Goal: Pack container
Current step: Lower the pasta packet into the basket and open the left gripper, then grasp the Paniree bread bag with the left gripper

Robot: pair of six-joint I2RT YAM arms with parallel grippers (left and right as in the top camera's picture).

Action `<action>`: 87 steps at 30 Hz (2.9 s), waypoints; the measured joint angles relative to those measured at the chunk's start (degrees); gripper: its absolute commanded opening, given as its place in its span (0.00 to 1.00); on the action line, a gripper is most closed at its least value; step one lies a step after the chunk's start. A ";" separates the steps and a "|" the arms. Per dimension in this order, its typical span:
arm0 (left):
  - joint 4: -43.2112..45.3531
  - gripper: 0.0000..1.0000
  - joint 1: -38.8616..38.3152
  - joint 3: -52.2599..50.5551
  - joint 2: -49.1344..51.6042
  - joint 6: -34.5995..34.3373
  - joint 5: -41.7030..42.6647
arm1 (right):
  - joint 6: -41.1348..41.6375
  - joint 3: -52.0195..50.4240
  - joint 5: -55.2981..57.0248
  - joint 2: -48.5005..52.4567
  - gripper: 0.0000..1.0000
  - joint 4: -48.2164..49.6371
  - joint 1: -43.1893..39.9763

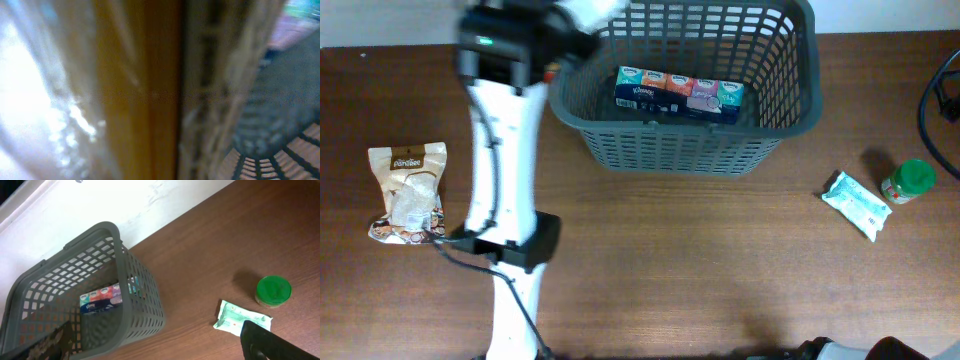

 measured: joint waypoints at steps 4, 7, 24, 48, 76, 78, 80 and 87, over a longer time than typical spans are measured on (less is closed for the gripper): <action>1.31 0.02 -8.07 -0.74 -0.02 15.23 0.50 | 0.02 0.00 0.00 0.00 0.99 -0.02 0.00; 3.80 0.02 -11.32 -3.32 -0.04 22.88 4.66 | 0.02 0.00 0.00 0.00 0.99 -0.02 0.00; 18.34 0.02 -11.80 -28.61 4.83 26.47 9.16 | -0.02 0.00 0.00 0.00 0.99 -0.02 0.00; 13.81 0.99 -12.76 -22.49 10.29 9.38 -6.97 | 0.00 0.00 0.00 0.00 0.99 -0.02 0.00; -8.57 0.99 26.60 -23.54 -14.32 -29.94 -6.25 | 0.00 0.00 0.00 0.00 0.99 -0.02 0.00; -6.69 0.99 29.16 -29.57 -14.32 -30.08 -5.53 | 0.02 0.00 0.00 0.00 0.99 -0.02 0.00; -3.69 0.99 31.93 -36.30 -14.32 -30.12 -4.90 | 0.04 0.00 0.00 0.00 0.99 -0.02 0.00; 6.19 0.99 42.99 -58.12 -13.97 -29.55 0.57 | 0.00 0.00 0.00 0.00 0.99 0.00 0.00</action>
